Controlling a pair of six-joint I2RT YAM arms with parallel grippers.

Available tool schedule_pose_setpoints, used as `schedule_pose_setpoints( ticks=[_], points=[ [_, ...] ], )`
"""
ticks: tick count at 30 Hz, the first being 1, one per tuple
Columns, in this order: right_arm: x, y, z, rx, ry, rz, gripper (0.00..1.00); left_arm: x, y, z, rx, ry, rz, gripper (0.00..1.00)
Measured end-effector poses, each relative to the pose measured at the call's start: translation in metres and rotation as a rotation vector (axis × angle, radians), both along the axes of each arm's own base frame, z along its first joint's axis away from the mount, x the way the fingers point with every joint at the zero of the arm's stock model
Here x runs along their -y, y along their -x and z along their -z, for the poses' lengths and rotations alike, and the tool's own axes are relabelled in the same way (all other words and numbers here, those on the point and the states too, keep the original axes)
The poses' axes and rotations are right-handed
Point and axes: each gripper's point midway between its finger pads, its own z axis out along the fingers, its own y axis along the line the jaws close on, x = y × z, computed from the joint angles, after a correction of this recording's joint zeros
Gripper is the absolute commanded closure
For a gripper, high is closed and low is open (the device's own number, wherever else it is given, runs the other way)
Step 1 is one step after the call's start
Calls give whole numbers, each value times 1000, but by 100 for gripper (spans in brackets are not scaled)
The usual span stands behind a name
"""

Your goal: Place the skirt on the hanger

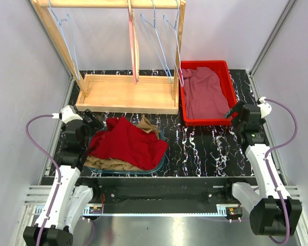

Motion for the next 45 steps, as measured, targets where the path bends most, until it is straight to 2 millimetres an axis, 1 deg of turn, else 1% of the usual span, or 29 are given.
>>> schedule_pose_setpoints(
  ticks=[3, 8, 10, 13, 16, 19, 23, 26, 27, 29, 30, 31, 33, 34, 37, 38, 39, 40, 42, 45],
  points=[
    [-8, 2, 0, -15, -33, -32, 0, 6, -1, -1, 1, 15, 32, 1],
    [-21, 1, -15, -17, -65, -98, 0, 19, -6, -13, 23, 46, 95, 1],
    [-24, 2, -19, -29, -68, -120, 0, 24, -8, -18, 36, 61, 118, 1],
    [-26, 4, -21, -58, -65, -134, 0, 29, -11, -18, 37, 80, 138, 1],
    [-26, 10, -19, -93, -59, -142, 0, 35, -13, -15, 21, 91, 168, 1],
    [-27, 18, -11, -139, -56, -156, 0, 42, -14, -16, 26, 127, 187, 1],
    [-30, 28, -5, -181, -59, -175, 0, 53, -11, -28, 105, 190, 229, 1],
    [-33, 33, -5, -185, -71, -191, 0, 70, -5, -38, 139, 232, 310, 1],
    [-35, 33, -6, -186, -76, -196, 0, 78, -4, -43, 147, 245, 348, 1],
    [-37, 34, -5, -189, -85, -208, 0, 100, 1, -51, 150, 264, 445, 1],
    [-38, 34, -5, -191, -90, -214, 0, 120, 6, -57, 148, 270, 516, 1],
    [-40, 34, -5, -191, -94, -221, 0, 135, 11, -60, 146, 271, 569, 1],
    [-42, 34, -4, -193, -100, -228, 0, 175, 27, -67, 133, 277, 710, 1],
    [-42, 34, -4, -193, -102, -228, 0, 191, 34, -68, 122, 275, 762, 1],
    [-42, 34, -5, -191, -107, -224, 0, 234, 48, -70, 85, 264, 876, 1],
    [-42, 34, -5, -190, -110, -222, 0, 244, 49, -70, 76, 259, 891, 1],
    [-42, 34, -5, -189, -114, -219, 0, 260, 52, -63, 45, 244, 919, 1],
    [-42, 34, -6, -187, -116, -215, 0, 271, 54, -58, 25, 233, 933, 2],
    [-42, 34, -7, -180, -125, -206, 0, 291, 62, -40, -30, 202, 967, 2],
    [-42, 35, -12, -156, -134, -192, 0, 323, 81, -10, -123, 148, 1036, 2]
  ],
)
